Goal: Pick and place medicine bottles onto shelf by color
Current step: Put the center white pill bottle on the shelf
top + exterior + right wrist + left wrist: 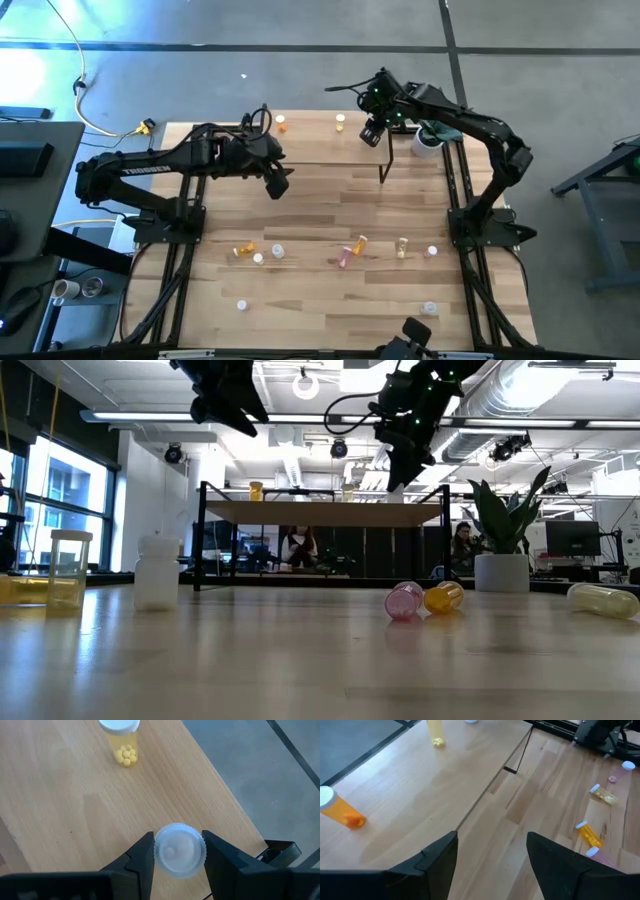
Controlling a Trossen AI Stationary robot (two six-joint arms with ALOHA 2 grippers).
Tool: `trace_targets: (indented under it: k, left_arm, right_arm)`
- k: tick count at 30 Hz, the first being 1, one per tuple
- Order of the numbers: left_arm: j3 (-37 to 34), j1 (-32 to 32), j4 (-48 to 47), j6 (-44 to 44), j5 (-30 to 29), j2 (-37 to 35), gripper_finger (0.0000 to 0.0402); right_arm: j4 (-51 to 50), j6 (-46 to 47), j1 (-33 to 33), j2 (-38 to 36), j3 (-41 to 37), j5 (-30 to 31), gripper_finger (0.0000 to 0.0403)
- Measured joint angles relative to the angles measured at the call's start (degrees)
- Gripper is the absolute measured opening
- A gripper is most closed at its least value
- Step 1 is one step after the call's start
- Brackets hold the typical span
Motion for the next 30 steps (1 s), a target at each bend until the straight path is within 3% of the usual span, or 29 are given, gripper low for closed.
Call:
trace_targets:
  k: [12, 30]
  left_arm:
    - [0.0, 0.0, -0.1, 1.7, 1.7, 0.0, 0.0227]
    - [0.0, 0.0, -4.4, 1.9, 3.8, 0.0, 0.0227]
  right_arm:
    - [-0.1, -0.3, 0.0, 0.2, 0.0, 0.2, 0.0189]
    - [2.6, -1.3, -0.1, -0.2, 0.0, 2.1, 0.0194]
